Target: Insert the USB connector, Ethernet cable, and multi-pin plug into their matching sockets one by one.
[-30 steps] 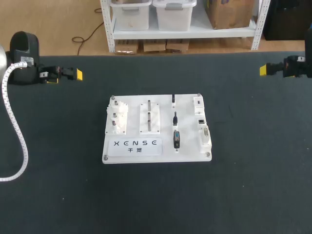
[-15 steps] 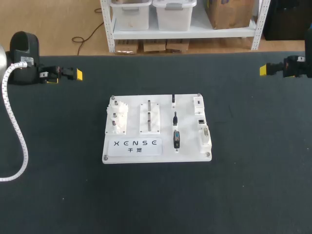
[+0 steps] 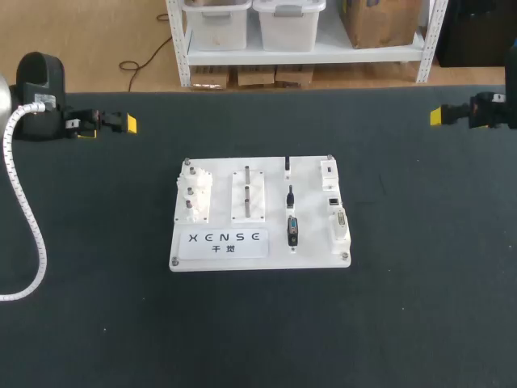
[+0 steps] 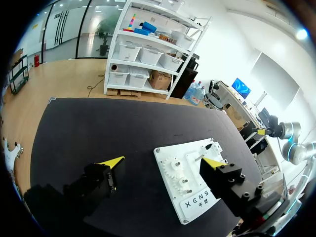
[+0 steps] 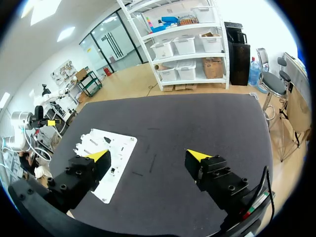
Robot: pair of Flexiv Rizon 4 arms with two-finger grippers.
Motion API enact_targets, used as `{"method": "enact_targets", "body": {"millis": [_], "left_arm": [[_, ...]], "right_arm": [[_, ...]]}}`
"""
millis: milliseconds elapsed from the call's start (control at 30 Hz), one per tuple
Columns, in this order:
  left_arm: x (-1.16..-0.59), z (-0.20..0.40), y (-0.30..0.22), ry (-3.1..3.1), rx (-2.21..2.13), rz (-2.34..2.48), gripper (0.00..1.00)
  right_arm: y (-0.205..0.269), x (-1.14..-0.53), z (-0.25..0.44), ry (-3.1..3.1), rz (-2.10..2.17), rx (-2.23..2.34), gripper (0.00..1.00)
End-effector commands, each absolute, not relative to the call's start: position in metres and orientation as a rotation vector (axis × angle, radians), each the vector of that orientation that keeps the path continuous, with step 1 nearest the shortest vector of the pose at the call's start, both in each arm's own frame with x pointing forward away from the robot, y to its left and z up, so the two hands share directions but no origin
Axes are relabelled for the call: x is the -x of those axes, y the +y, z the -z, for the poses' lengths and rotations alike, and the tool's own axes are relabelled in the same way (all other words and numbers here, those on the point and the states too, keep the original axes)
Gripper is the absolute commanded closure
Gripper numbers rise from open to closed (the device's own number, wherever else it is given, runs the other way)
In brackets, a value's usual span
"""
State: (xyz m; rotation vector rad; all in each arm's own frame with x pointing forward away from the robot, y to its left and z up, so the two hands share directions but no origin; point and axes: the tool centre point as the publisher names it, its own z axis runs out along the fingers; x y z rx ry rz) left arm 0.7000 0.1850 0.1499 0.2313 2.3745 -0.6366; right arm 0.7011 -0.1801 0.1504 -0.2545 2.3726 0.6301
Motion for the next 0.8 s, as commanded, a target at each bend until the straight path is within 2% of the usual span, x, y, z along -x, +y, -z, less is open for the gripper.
{"method": "enact_targets", "body": {"millis": [33, 267, 500, 800], "left_arm": [[-0.700, -0.150, 0.185, 2.374, -0.231, 0.637, 0.00], [-0.700, -0.150, 0.185, 2.374, -0.231, 0.637, 0.00], [-0.700, -0.150, 0.185, 2.374, -0.231, 0.637, 0.00], [-0.700, -0.150, 0.185, 2.374, -0.231, 0.637, 0.00]], "right_arm": [[-0.136, -0.712, -0.164, 2.429, -0.395, 0.185, 0.00], [-0.052, -0.729, -0.173, 2.549, -0.212, 0.076, 0.00], [0.016, -0.741, -0.142, 2.729, -0.080, 0.010, 0.00], [0.050, -0.739, -0.079, 2.903, 0.017, -0.086, 0.00]]}}
